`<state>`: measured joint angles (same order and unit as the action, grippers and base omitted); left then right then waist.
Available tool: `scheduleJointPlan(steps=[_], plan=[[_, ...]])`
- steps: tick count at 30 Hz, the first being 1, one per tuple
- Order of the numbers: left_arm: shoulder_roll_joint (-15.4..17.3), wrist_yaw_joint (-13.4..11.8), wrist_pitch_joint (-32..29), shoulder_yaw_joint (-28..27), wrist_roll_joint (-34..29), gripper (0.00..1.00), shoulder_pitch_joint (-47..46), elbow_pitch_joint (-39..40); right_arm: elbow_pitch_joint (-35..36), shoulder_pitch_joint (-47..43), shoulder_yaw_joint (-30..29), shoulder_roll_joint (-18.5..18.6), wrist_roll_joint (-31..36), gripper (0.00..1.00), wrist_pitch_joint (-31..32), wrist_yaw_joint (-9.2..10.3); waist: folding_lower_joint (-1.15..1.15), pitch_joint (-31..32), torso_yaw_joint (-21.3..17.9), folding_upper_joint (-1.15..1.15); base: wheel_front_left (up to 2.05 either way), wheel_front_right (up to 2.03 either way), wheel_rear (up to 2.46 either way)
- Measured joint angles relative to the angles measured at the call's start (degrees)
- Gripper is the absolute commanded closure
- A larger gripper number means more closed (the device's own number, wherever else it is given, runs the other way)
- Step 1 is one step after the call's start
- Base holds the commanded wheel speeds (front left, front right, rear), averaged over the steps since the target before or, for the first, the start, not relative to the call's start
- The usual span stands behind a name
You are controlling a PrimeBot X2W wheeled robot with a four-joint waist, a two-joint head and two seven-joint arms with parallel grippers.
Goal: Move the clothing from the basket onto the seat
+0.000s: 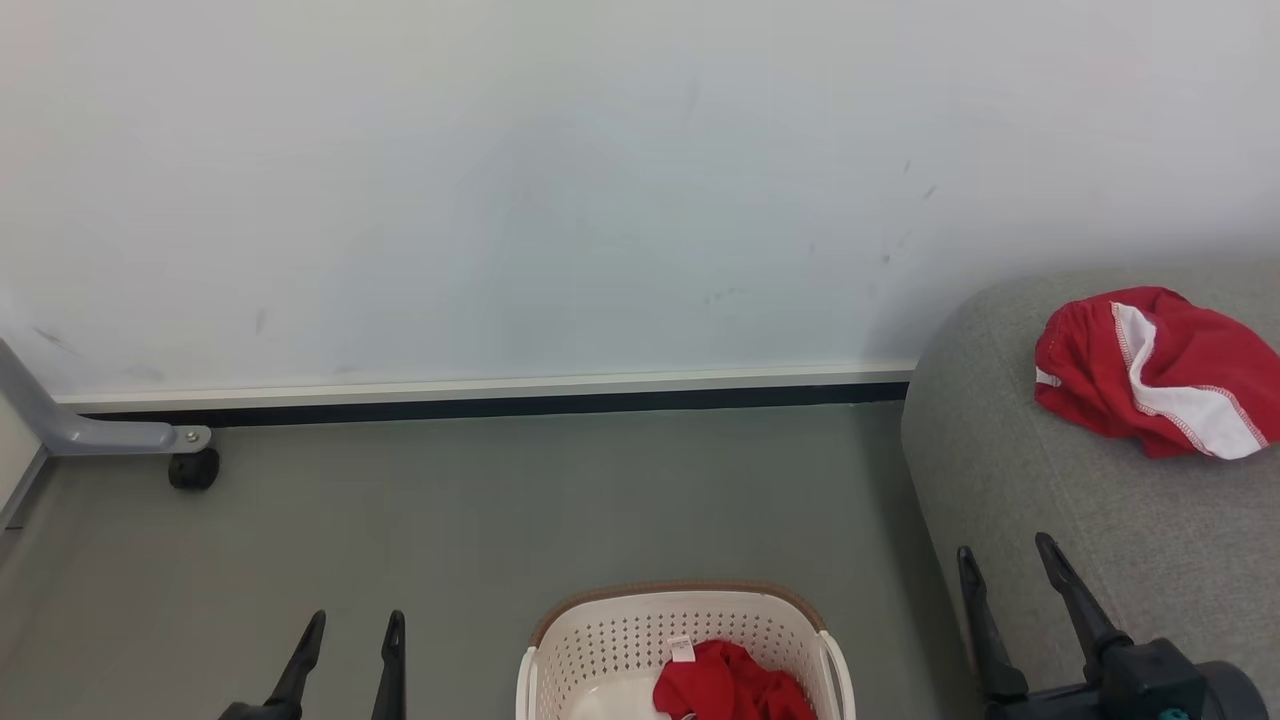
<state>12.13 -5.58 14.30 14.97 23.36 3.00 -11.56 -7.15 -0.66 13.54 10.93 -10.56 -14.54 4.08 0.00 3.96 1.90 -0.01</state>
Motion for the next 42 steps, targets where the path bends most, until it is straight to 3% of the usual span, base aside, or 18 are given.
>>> scheduleJointPlan(steps=[15, 42], plan=[[0.5, -0.6, 0.0, -1.9, -1.9, 0.0, 2.4, 3.1, 6.7, -4.0, -0.8, -0.7, 0.0, 0.0, 0.2, 1.03, 0.0, -0.8, 0.0, 0.01, 0.0, 0.0, 0.0], [-0.1, -1.0, 0.0, -2.4, -2.9, 0.0, 2.3, 5.4, 7.9, -4.0, -1.6, -0.7, -0.5, 0.0, 2.9, 1.46, 0.0, -2.0, -0.4, 0.01, 0.0, 0.0, 0.0]])
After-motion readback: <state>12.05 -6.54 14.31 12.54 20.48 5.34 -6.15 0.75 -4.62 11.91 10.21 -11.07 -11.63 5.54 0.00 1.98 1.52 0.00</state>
